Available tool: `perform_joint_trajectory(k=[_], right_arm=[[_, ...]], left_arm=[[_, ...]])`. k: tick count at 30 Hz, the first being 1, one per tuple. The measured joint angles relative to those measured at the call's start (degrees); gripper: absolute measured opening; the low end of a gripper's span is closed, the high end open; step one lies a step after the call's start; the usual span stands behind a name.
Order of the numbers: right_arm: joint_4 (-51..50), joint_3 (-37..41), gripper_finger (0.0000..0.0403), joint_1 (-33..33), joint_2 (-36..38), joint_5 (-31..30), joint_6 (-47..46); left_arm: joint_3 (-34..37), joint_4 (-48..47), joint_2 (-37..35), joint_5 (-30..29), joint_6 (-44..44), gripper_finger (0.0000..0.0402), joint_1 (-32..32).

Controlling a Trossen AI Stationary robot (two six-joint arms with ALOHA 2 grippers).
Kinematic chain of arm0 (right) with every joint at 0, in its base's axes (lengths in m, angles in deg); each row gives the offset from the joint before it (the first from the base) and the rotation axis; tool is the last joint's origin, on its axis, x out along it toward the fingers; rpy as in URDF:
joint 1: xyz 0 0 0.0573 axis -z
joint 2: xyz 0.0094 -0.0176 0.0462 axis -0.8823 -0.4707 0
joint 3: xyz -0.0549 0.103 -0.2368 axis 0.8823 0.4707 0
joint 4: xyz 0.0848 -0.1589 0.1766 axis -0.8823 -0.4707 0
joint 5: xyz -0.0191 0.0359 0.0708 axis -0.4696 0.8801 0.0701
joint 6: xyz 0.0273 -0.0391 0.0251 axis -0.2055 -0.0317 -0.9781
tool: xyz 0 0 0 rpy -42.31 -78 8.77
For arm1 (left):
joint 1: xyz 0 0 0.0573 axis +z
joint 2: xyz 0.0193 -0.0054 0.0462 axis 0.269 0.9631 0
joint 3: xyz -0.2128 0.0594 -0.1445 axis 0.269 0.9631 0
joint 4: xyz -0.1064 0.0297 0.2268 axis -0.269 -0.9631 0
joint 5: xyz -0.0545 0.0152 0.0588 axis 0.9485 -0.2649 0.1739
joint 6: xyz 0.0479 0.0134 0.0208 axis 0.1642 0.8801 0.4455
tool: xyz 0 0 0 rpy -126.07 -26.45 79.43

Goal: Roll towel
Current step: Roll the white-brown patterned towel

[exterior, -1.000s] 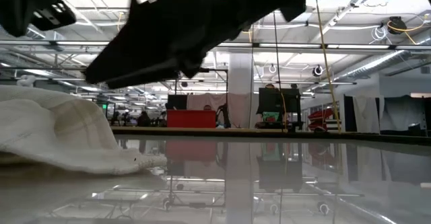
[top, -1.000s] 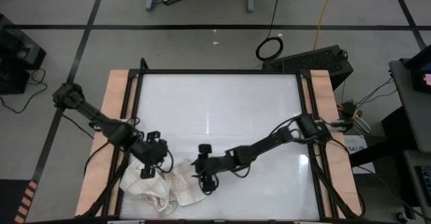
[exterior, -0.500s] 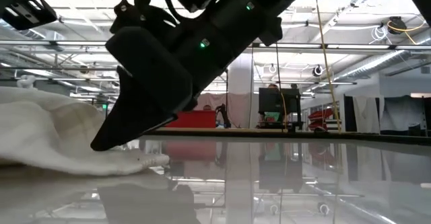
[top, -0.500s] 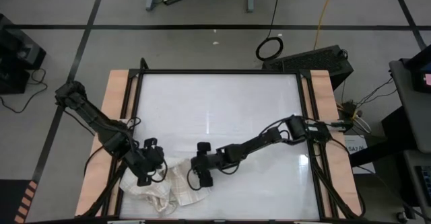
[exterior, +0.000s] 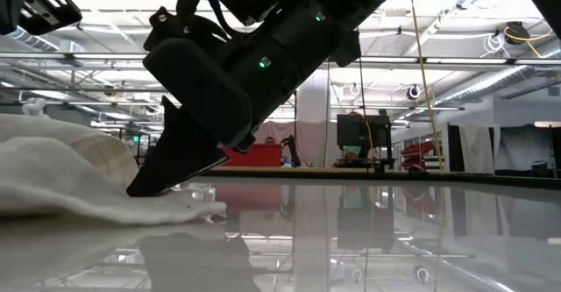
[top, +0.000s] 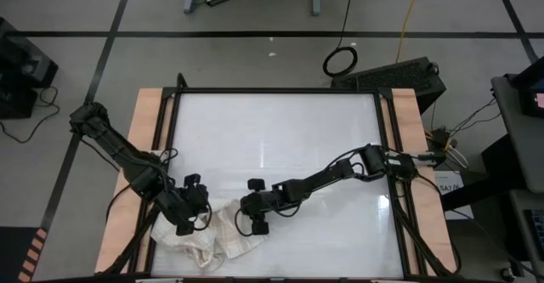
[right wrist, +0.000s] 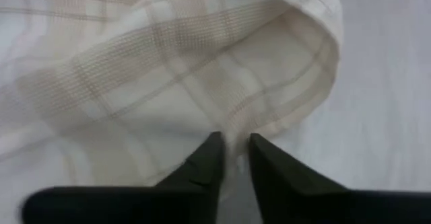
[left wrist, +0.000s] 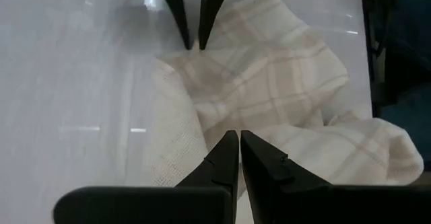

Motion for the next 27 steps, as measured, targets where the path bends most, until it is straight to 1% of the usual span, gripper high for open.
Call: perform_joint_trajectory(k=[1,3,6,9,13,16,22,24,27], right_arm=[[-0.3,-0.02,0.0025,0.0,0.0,0.0,0.61],[-1.58,-0.02,0.0008,0.0,0.42,-0.15,2.01],[-4.84,-0.02,0.0011,-0.02,1.37,-0.19,2.87],[-11.71,0.15,0.0005,-0.02,3.87,-0.19,2.93],[-21.96,0.29,0.0004,-0.33,7.48,-0.16,2.28],[-27.78,0.27,0.0002,-0.87,10.39,-0.33,1.87],[-36.95,0.26,0.0002,-2.26,14.16,-0.37,0.48],[-39.6,0.26,0.0001,-2.86,15.6,-0.61,-0.03],[-43.03,0.24,0.0001,-3.93,16.8,-0.67,-0.2]], left_arm=[[0.0,0.02,0.0,-0.64,0.04,0.0025,0.0],[0.0,0.0,0.03,-3.12,0.06,0.0025,0.0],[0.0,0.02,0.71,-6.46,-0.26,0.0025,0.0],[0.0,0.0,1.92,-8.68,-0.32,0.0025,0.0],[0.0,0.48,4.54,-10.12,-0.29,0.0025,0.0],[0.0,1.99,7.13,-11.36,0.99,0.0025,0.02],[-0.02,10.71,12.17,-11.89,4.58,0.0025,0.02],[-0.02,12.02,13.38,-10.9,4.27,0.0025,0.02],[-0.02,11.26,15.03,-9.2,2.92,0.0025,0.02]])
